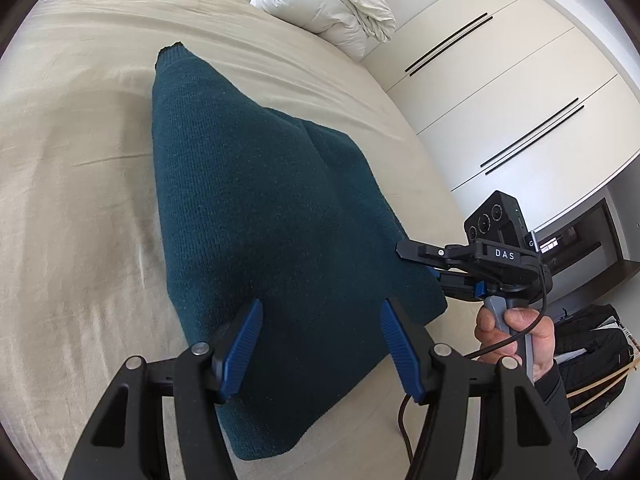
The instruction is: Fold small clothes
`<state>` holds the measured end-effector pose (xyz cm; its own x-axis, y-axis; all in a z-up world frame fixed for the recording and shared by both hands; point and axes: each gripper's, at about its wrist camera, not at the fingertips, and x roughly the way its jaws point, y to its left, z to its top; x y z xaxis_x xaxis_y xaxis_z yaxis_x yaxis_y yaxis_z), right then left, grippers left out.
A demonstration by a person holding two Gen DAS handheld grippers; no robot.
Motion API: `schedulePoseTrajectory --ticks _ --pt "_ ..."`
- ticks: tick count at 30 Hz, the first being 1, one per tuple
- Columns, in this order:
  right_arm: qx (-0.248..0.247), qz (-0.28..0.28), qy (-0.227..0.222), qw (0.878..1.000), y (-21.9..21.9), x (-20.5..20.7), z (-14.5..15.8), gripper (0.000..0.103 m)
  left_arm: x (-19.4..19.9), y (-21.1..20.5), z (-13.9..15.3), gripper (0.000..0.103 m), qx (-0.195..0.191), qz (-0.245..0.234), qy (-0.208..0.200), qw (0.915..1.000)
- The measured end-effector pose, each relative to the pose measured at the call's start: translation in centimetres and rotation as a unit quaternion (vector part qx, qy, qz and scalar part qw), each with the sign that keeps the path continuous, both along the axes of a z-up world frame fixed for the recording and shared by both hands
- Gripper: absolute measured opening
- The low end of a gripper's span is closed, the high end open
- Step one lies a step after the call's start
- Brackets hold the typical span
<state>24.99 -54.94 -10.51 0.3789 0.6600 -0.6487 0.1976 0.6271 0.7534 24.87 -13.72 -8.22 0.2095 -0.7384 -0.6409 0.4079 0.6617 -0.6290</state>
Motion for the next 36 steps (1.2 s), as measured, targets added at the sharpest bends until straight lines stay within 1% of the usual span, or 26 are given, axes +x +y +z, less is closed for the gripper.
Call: schedulePoseTrajectory --ticks 1,3,4,6,7,8,10,11,12,13,14,15,17,19,21,22,23,26,28,29,31,33,34,36 --pt "-0.005 -0.003 -0.001 1.000 0.0 -0.7 0.2 0.030 -0.2 -0.2 0.0 0.064 0.011 -0.005 -0.006 0.9999" --pt "-0.009 -0.009 0.009 1.000 0.6 -1.4 -0.2 0.017 -0.3 -0.3 -0.4 0.063 0.038 -0.012 -0.016 0.9991" --pt "0.002 -0.017 0.014 1.000 0.3 -1.9 -0.4 0.015 -0.3 -0.4 -0.6 0.063 0.049 -0.015 -0.018 0.9985" --pt "0.024 -0.032 0.016 0.999 0.0 -3.6 -0.7 0.013 0.0 -0.3 -1.2 0.060 0.064 -0.020 -0.020 0.9975" --pt "0.027 -0.036 0.013 0.999 -0.1 -4.0 -0.6 0.013 0.2 -0.2 -1.4 0.059 0.068 -0.022 -0.019 0.9973" --pt "0.023 -0.038 0.009 0.999 0.2 -4.1 -0.7 0.013 0.5 -0.1 -1.8 0.057 0.070 -0.023 -0.016 0.9971" --pt "-0.010 -0.045 0.015 0.999 -0.3 -3.9 -1.6 0.013 1.0 0.0 -2.3 0.055 0.072 -0.026 -0.011 0.9970" --pt "-0.001 -0.046 0.014 0.999 -0.8 -3.6 -2.5 0.013 1.3 -0.2 -2.6 0.054 0.073 -0.026 -0.008 0.9969" --pt "0.027 -0.043 0.011 0.999 -1.3 -3.1 -3.2 0.013 1.5 -0.1 -2.9 0.054 0.075 -0.027 -0.007 0.9968" --pt "0.043 -0.041 0.009 0.998 -1.6 -3.2 -3.7 0.013 1.6 -0.1 -3.2 0.054 0.073 -0.028 -0.007 0.9969" --pt "0.052 -0.040 0.008 0.998 -2.5 -3.6 -4.2 0.013 1.6 0.0 -3.3 0.054 0.072 -0.029 -0.010 0.9969" --pt "0.050 -0.039 0.006 0.998 -2.4 -3.8 -3.9 0.013 1.5 0.3 -3.3 0.054 0.072 -0.031 -0.013 0.9968" --pt "0.022 -0.036 0.001 0.999 -2.1 -4.3 -2.6 0.015 1.8 0.7 -3.6 0.054 0.066 -0.031 -0.015 0.9972" --pt "-0.001 -0.050 -0.011 0.999 -2.8 -5.4 -0.8 0.017 1.5 1.8 -3.2 0.055 0.057 -0.027 -0.018 0.9978" --pt "-0.032 -0.064 -0.031 0.997 -3.3 -6.0 1.2 0.018 1.4 2.6 -2.0 0.056 0.046 -0.025 -0.040 0.9979" --pt "-0.035 -0.062 -0.043 0.997 -3.4 -6.0 2.2 0.018 1.7 3.0 -1.4 0.059 0.038 -0.022 -0.052 0.9977" --pt "-0.025 -0.056 -0.056 0.997 -3.3 -5.9 3.1 0.018 2.4 3.1 -0.7 0.064 0.035 -0.017 -0.060 0.9975" --pt "0.013 -0.035 -0.078 0.996 -2.5 -3.9 4.9 0.018 5.4 3.1 0.5 0.064 0.030 0.004 -0.065 0.9975" --pt "0.049 -0.013 -0.089 0.995 -1.7 -1.6 5.5 0.018 7.7 2.7 0.8 0.064 0.031 0.012 -0.064 0.9974" --pt "0.057 -0.011 -0.089 0.994 0.1 0.6 5.6 0.018 8.8 2.5 0.7 0.064 0.031 0.016 -0.062 0.9975" --pt "0.063 -0.013 -0.088 0.994 0.7 2.5 5.4 0.018 10.7 1.7 0.4 0.064 0.032 0.016 -0.061 0.9975" --pt "0.083 -0.002 -0.083 0.993 1.2 4.5 4.6 0.018 12.1 0.7 -0.2 0.064 0.042 0.017 -0.059 0.9972" --pt "0.074 -0.006 -0.074 0.995 1.1 5.1 4.2 0.019 12.9 0.2 -0.9 0.064 0.048 0.016 -0.056 0.9972" --pt "0.040 -0.010 -0.054 0.998 1.4 7.1 2.5 0.027 14.3 -0.4 -2.8 0.064 0.059 0.019 -0.033 0.9976"
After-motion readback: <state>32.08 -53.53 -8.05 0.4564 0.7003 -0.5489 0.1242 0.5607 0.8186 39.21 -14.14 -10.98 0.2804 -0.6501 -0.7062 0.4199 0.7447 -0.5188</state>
